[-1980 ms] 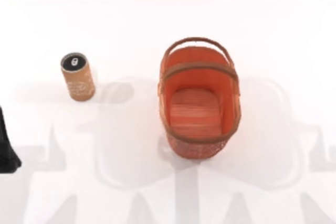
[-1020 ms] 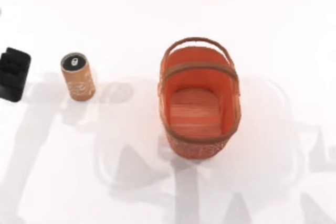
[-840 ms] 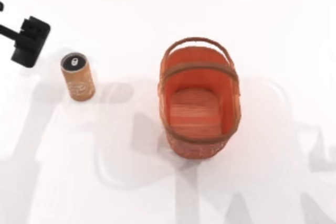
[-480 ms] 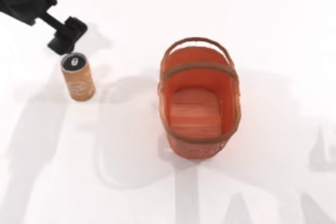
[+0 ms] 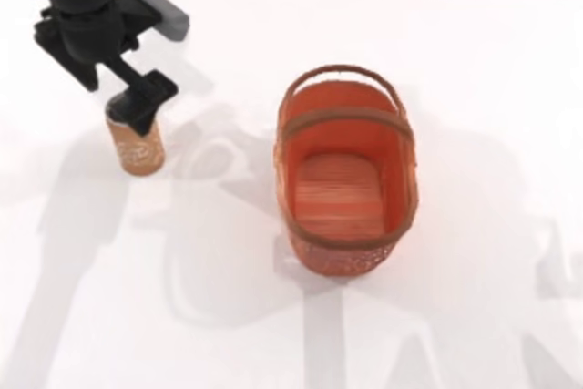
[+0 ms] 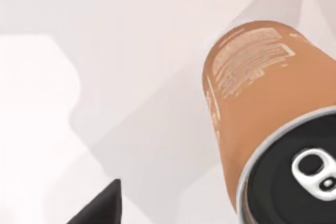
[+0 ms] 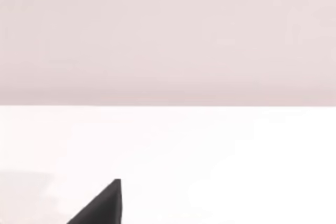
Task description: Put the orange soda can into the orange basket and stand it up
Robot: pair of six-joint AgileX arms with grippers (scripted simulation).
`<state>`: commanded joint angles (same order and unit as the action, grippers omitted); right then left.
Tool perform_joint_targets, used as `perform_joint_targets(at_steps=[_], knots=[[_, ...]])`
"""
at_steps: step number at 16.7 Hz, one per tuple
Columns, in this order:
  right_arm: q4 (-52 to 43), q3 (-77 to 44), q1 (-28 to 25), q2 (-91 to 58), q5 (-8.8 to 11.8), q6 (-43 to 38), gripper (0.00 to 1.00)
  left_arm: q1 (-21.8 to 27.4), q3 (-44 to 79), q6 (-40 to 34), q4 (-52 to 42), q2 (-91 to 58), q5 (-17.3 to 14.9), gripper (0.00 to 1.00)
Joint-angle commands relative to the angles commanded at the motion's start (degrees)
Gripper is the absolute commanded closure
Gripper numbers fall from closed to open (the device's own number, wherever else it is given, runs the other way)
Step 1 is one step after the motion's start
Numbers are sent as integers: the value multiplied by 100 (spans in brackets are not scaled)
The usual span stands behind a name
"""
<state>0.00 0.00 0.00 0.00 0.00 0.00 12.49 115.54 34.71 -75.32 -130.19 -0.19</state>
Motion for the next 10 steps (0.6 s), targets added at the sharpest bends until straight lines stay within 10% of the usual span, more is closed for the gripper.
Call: perform_joint_targets(at_steps=[10], knots=[[0,0,0,0,0,0,0,-8,-668,8,783,-92,-1,0]])
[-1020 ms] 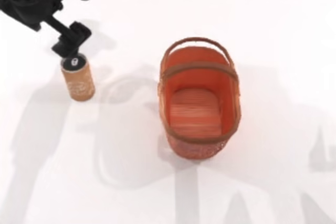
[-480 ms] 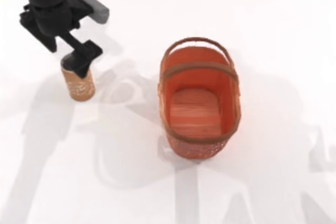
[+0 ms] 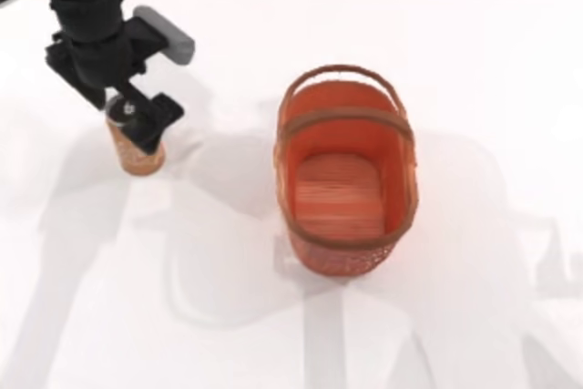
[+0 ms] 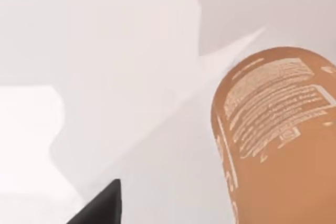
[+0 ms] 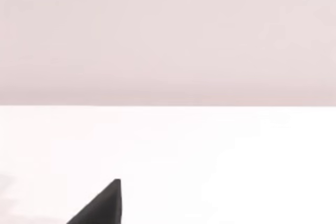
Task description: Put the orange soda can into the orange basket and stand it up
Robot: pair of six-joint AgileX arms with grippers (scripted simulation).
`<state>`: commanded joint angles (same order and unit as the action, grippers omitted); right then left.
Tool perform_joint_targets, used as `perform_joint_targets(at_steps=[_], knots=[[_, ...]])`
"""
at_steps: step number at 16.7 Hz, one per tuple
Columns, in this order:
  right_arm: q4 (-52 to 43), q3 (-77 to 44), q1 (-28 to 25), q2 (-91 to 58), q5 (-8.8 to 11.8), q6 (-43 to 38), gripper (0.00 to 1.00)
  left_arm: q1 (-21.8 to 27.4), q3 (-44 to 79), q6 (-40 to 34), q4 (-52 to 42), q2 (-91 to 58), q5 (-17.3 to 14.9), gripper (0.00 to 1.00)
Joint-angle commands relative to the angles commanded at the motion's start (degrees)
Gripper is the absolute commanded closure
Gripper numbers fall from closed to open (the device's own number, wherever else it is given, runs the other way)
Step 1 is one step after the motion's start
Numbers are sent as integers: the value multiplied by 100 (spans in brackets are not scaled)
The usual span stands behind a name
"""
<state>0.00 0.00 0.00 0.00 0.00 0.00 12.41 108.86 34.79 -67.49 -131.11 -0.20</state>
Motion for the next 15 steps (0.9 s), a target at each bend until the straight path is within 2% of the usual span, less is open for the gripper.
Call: perform_joint_targets(at_steps=[6,15], knots=[[0,0,0,0,0,0,0,2,-232,0,259,-50,-1,0],[0,0,0,0,0,0,0,2,-232,0,259,-50,-1,68]])
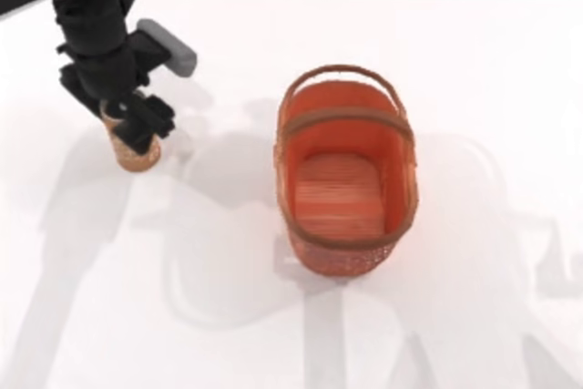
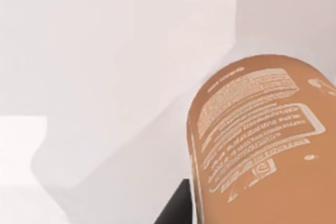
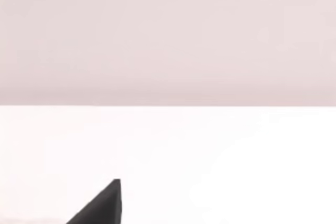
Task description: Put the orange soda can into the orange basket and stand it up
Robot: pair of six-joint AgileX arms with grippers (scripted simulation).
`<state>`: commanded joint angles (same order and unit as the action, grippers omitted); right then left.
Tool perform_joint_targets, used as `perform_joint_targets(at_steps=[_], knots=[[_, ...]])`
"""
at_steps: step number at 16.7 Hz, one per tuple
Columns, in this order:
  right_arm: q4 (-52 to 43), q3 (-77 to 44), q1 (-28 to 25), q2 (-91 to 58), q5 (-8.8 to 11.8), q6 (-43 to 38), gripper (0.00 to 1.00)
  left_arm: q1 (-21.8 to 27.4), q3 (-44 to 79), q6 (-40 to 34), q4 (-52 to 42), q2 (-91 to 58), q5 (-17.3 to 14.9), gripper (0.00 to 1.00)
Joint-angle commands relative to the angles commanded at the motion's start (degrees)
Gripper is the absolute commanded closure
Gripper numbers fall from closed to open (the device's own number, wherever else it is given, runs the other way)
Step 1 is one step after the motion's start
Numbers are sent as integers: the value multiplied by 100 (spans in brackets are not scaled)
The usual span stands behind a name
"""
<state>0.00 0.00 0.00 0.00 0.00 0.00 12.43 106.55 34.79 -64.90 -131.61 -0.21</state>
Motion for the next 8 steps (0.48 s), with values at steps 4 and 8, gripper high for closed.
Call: perform_joint_targets(at_steps=[4,8], knots=[[0,0,0,0,0,0,0,0,0,0,0,0,0,98],[0,0,0,0,0,0,0,0,0,0,0,0,0,100]])
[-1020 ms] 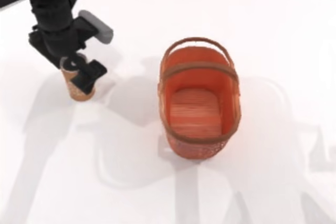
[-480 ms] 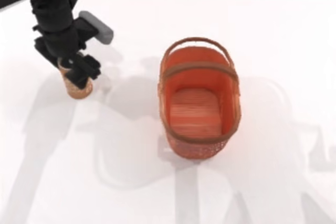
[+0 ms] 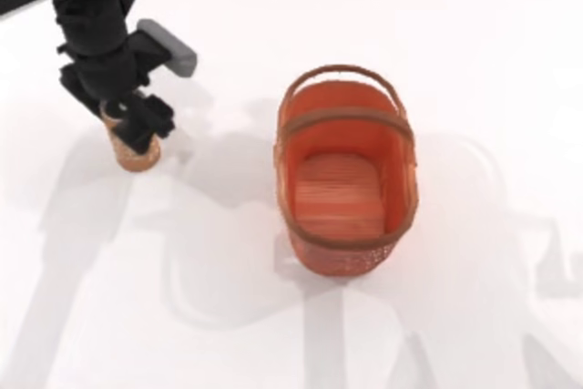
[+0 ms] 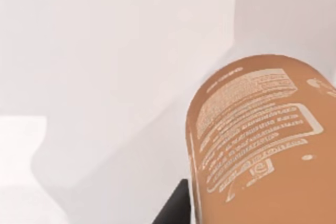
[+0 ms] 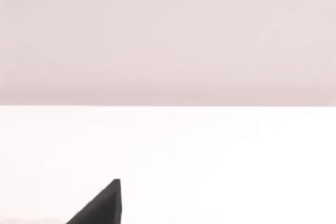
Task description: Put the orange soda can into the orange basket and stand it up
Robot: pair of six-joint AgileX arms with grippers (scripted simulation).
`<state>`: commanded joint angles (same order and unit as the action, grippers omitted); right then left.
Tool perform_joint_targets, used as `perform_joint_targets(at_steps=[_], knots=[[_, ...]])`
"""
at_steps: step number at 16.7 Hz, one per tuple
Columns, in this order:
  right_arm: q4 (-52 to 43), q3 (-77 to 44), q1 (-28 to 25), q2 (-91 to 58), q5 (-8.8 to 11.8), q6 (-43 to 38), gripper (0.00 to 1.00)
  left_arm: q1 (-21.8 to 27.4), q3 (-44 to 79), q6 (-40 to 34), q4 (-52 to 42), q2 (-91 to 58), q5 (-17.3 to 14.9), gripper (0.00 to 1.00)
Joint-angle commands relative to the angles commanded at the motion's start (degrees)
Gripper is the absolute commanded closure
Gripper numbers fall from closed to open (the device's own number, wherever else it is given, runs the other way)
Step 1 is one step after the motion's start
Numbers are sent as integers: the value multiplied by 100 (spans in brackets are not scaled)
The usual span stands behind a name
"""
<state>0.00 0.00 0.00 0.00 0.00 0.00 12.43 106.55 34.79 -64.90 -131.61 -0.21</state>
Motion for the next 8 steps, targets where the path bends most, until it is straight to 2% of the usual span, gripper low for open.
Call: perform_joint_targets(at_steps=[6,8], knots=[[0,0,0,0,0,0,0,-8,-5,7,1,13,-2,100],[0,0,0,0,0,0,0,18,-41,-41,174,21,-150,100]])
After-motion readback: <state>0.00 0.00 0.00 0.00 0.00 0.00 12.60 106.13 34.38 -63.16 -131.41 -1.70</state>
